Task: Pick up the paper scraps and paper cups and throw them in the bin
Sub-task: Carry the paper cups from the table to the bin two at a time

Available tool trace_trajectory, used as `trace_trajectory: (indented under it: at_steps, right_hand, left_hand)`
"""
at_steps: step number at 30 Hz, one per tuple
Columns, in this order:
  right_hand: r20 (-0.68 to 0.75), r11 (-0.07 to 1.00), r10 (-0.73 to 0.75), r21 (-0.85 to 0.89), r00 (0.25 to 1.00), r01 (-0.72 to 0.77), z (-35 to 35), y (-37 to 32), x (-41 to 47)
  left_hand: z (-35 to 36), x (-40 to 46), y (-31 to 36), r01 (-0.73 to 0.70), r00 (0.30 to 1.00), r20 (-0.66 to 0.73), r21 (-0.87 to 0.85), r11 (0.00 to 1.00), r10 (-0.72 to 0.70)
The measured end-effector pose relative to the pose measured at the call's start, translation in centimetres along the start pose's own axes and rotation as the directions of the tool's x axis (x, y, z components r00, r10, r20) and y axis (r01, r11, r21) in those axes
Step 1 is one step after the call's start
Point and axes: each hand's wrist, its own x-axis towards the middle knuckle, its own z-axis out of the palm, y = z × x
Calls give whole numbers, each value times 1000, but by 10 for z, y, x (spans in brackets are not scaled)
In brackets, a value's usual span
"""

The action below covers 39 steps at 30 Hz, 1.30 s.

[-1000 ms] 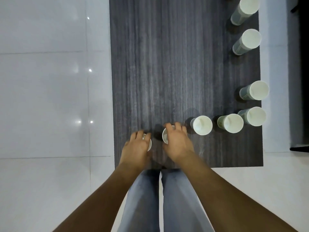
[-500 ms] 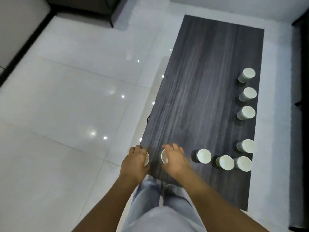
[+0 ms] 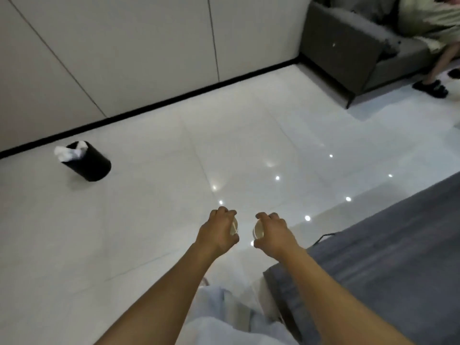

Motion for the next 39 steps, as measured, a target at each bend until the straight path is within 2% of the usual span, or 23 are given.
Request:
trace_trajectory:
  at_steps: [6, 16, 21, 27, 33, 39]
  right_hand:
    - [134, 971, -171, -143, 976, 190, 28, -142, 65]
    - [250, 880, -386, -190, 888, 436, 75, -390, 162]
    - [285, 840, -439, -205, 852, 502, 82, -465, 213]
    - [334, 803, -460, -238, 822, 546, 79, -544, 317]
    - [404, 750, -478, -276, 780, 602, 65, -636, 427]
    - [459, 695, -504, -287, 731, 659, 70, -724, 500]
  left_hand:
    - [-75, -11, -128, 222, 972, -50, -125, 967, -229]
    - [-209, -16, -335, 457, 872, -113, -167, 874, -477]
    - [-246, 11, -397, 504, 833, -131, -222, 835, -537]
    - [-297, 89, -467, 547, 787, -136, -296, 783, -601]
    - [-358, 170, -536, 605, 716, -118, -386, 696, -688]
    - [-400, 214, -603, 649, 648, -95, -450, 613, -756]
